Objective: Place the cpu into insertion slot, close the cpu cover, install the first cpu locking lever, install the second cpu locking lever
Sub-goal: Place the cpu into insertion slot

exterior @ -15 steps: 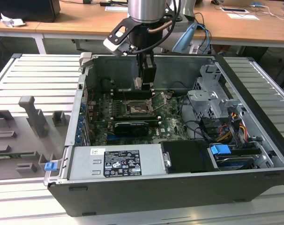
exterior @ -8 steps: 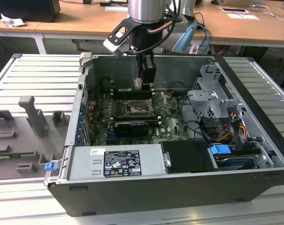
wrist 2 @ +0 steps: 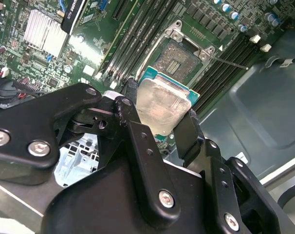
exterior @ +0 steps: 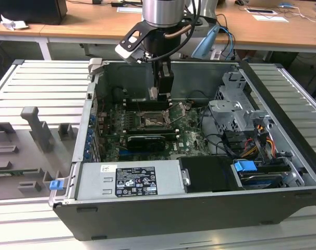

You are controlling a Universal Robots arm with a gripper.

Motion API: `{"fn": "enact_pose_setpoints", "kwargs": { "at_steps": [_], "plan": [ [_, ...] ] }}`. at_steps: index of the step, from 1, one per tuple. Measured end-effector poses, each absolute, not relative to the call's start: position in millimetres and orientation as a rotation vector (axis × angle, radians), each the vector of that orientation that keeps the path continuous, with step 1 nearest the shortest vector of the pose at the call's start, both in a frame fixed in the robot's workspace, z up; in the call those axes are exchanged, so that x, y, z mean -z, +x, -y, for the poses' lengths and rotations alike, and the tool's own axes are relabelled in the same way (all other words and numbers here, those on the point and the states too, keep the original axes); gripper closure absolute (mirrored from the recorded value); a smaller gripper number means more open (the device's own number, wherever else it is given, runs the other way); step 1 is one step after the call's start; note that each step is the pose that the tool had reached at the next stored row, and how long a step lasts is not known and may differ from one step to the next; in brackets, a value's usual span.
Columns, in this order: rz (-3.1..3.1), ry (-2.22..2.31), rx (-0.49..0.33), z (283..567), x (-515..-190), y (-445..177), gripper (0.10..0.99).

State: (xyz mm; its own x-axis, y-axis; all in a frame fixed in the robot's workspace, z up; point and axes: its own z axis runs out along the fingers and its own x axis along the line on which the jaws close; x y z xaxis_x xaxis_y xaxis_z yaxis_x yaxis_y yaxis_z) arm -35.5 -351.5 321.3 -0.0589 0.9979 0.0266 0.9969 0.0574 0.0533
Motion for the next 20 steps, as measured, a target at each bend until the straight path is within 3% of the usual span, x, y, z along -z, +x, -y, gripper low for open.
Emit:
{"fn": "enact_pose_setpoints", "kwargs": {
  "at_steps": [20],
  "plan": [
    [-2.272, 2.143, -0.089, 351, -309, -36, 0.545]
  ]
}}
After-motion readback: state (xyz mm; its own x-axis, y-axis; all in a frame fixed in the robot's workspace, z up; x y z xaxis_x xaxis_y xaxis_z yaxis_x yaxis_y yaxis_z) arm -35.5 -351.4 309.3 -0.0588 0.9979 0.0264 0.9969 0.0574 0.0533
